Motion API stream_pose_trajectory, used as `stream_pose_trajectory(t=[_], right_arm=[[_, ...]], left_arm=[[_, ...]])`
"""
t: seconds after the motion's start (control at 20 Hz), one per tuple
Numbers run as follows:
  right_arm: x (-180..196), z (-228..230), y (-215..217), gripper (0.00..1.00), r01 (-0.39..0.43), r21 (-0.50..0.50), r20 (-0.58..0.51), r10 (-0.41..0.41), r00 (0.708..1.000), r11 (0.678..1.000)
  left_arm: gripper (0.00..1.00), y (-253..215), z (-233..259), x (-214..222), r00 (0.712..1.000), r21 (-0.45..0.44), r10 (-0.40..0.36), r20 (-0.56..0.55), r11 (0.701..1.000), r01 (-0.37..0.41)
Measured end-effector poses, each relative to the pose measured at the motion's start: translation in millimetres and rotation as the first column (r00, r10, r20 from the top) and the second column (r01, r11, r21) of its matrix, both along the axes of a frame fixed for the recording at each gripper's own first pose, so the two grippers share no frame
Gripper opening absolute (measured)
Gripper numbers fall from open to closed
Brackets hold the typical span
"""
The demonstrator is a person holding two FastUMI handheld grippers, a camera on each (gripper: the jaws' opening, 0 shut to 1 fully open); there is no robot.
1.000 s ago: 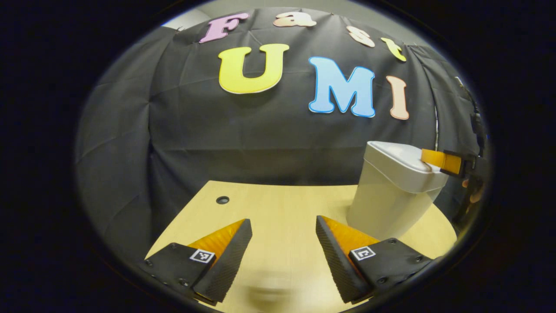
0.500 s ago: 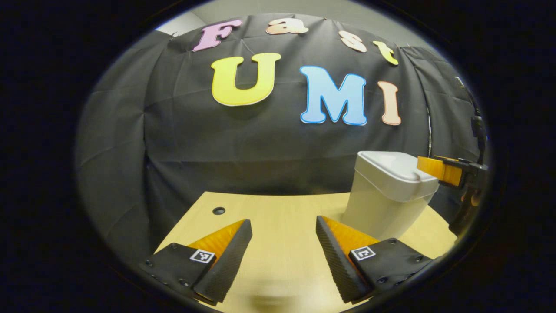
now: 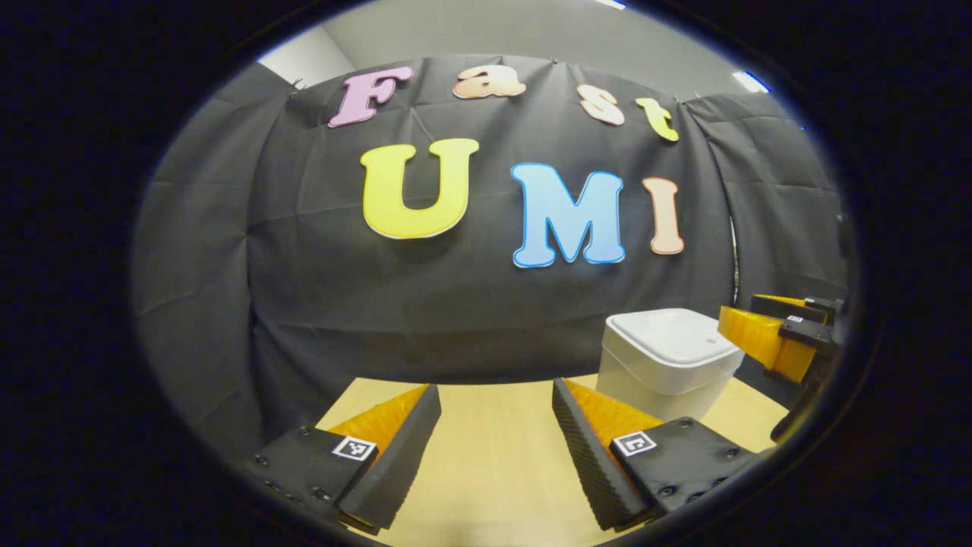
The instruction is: Press the lid of the desktop garbage bin to open it, pick up the crumpled paper on the desktop and throw it into the bin, then pick up the pop can on the desktop and drop it into the bin, and finally close the garbage bin lid.
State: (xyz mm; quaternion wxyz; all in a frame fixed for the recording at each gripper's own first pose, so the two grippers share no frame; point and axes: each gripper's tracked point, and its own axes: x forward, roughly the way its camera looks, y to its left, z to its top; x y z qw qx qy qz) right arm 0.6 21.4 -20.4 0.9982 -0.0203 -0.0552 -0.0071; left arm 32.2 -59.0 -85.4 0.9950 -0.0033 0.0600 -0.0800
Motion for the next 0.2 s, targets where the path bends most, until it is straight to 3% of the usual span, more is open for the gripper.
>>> stream_pose_trajectory(t=[0.2], right_arm=[[-20, 12, -4, 0.94, 0.038, -0.013, 0.035, -0.037, 0.999, 0.999]], left_arm=[[1.00, -18, 7, -7, 0.997, 0.018, -0.072, 0.023, 0.997, 0.071]])
